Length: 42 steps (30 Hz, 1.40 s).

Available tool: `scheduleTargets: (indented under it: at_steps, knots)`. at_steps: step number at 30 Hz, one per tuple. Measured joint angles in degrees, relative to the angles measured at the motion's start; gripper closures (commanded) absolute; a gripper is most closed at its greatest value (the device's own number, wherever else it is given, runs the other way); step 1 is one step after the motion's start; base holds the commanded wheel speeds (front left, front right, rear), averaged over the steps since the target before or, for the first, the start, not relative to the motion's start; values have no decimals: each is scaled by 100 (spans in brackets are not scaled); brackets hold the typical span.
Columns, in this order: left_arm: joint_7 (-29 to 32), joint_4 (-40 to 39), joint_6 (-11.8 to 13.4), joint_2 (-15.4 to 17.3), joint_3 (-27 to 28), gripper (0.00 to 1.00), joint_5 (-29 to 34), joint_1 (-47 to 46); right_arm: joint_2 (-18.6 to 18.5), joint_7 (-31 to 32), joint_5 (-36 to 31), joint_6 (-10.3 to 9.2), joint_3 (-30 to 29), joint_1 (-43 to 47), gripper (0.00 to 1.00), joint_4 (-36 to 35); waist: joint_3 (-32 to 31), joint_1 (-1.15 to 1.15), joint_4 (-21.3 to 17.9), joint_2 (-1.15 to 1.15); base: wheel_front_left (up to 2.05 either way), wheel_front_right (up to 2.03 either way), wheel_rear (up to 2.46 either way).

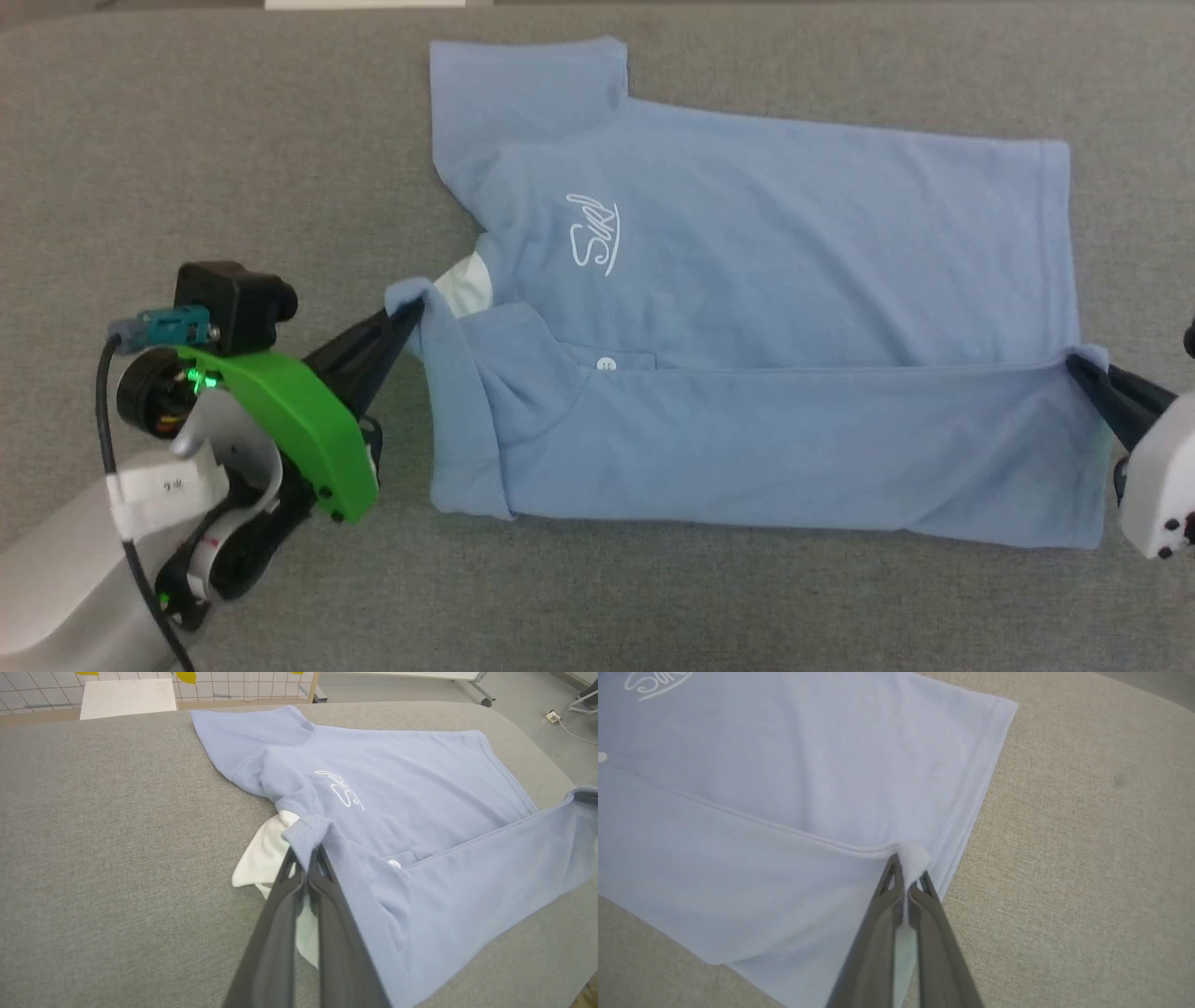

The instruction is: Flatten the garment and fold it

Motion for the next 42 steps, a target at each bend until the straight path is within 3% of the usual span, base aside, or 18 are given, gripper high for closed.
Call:
scheduleTargets:
  at_steps: [10, 12, 13, 14, 15, 16, 18, 20, 21, 27, 30, 38, 42]
  knots:
    - [-401, 1238, -307, -624, -74, 100, 147, -260, -58, -132, 74, 1, 460, -549, 100, 840, 605, 0, -32, 0, 0, 0, 0]
    - [-537, 1412, -308, -762, -80, 82, 168, -263, -56, -134, 157, 1, 443, -588, 100, 891, 650, 0, -17, 0, 0, 0, 0]
    - [-604, 1491, -308, -821, -94, 78, 202, -264, -55, -134, 198, 1, 424, -597, 100, 909, 658, 0, -3, 0, 0, 0, 0]
    - [-664, 1548, -308, -868, -92, 75, 209, -264, -54, -134, 226, 1, 404, -598, 71, 918, 662, 0, 8, 0, 0, 0, 0]
    - [-723, 1621, -308, -928, -87, 65, 209, -264, -54, -134, 250, 1, 387, -598, 24, 923, 665, 0, 17, 0, 0, 0, 0]
    - [-751, 1683, -309, -981, -98, 62, 209, -265, -54, -133, 255, 1, 375, -598, 0, 923, 664, 0, 23, 0, 0, 0, 0]
    - [-802, 1791, -332, -1065, -119, 51, 211, -277, -40, -133, 290, 1, 343, -597, 0, 923, 654, 0, 29, 0, 0, 0, 0]
    - [-839, 1894, -352, -1145, -129, 10, 211, -287, -3, -162, 323, 1, 310, -597, 0, 904, 623, 0, 31, 0, 0, 0, 0]
    - [-862, 1924, -355, -1165, -130, 0, 210, -287, 12, -167, 331, 1, 302, -597, 0, 899, 603, 0, 31, 0, 0, 0, 0]
    - [-1218, 1947, -333, -1163, 14, 0, 210, -269, 138, -337, 324, 1, 87, -527, 0, 738, 348, 0, 27, 0, 0, 0, 0]
    - [-1557, 1699, -177, -1088, 179, 0, 211, -76, 356, -556, 199, 1, -202, -333, 0, 556, 139, 0, 25, 0, 0, 0, 0]
    - [-2159, 765, 778, -912, 684, 0, 900, 1045, 1245, -1446, -831, 1, -1025, 528, 0, -97, -421, 0, 35, 0, 0, 0, 0]
    - [-2169, 241, 1228, -1314, 1300, 0, 1486, 1802, 1805, -2067, -1456, 1, -1316, 957, 0, -325, -622, 0, 52, 0, 0, 0, 0]
